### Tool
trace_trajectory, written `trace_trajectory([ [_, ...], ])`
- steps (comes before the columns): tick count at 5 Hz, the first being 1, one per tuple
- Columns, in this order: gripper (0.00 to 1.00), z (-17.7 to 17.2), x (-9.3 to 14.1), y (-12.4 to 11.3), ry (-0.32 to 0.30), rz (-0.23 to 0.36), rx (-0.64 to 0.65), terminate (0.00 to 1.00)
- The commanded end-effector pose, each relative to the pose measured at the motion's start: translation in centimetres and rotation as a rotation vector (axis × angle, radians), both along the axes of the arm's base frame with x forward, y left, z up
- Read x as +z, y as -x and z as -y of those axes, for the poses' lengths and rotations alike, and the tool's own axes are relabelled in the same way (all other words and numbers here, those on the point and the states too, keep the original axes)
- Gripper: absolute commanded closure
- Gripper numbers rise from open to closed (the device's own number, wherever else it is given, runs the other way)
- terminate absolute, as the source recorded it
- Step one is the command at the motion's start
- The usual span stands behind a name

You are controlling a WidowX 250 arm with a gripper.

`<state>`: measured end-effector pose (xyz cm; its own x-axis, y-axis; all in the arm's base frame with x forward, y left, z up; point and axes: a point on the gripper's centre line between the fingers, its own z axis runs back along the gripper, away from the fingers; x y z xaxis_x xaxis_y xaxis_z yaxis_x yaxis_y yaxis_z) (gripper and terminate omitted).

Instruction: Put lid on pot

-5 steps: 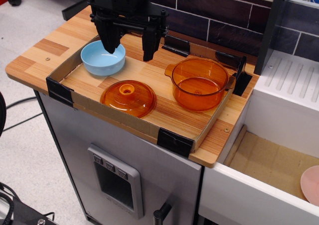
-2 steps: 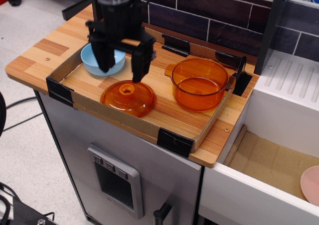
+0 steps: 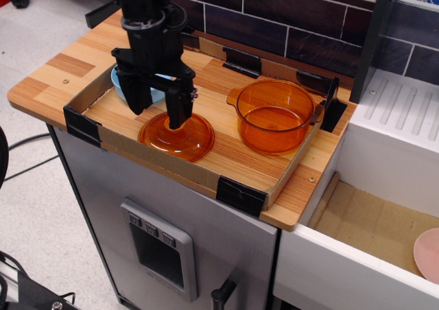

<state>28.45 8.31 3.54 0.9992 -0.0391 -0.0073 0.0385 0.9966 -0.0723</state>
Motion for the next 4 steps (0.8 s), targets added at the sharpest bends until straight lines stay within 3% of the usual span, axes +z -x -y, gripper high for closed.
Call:
trace_trajectory([
  [1, 0.00, 0.1, -0.2, -1.0, 0.005, 0.039, -0.007, 0.00],
  [4, 0.00, 1.6, -1.5, -0.8, -0.003, 0.055, 0.005, 0.00],
])
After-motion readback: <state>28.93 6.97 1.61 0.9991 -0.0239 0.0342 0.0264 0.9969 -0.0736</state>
